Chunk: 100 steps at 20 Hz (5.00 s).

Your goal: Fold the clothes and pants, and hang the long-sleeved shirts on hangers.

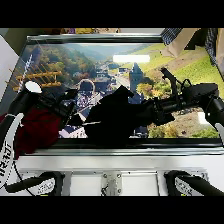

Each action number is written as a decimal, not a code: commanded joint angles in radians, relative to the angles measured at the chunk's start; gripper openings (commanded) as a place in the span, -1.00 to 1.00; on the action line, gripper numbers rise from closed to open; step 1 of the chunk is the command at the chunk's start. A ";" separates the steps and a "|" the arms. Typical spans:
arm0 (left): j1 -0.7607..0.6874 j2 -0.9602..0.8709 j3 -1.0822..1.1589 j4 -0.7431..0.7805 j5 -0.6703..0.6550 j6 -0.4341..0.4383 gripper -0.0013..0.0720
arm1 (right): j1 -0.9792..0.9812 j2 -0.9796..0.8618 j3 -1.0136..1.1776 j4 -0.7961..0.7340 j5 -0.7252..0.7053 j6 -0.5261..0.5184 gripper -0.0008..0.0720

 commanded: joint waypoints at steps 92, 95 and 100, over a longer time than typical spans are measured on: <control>-0.148 0.115 -0.351 -0.504 0.738 -1.233 0.60 | -0.059 0.116 0.024 -0.012 0.183 -0.309 -0.90; -0.149 0.104 -0.351 -0.504 0.684 -1.209 0.55 | -0.059 0.116 0.024 -0.013 0.184 -0.309 -0.90; -0.220 0.104 -0.351 -0.501 0.695 -1.207 0.55 | -0.059 0.116 0.024 -0.012 0.184 -0.309 -0.90</control>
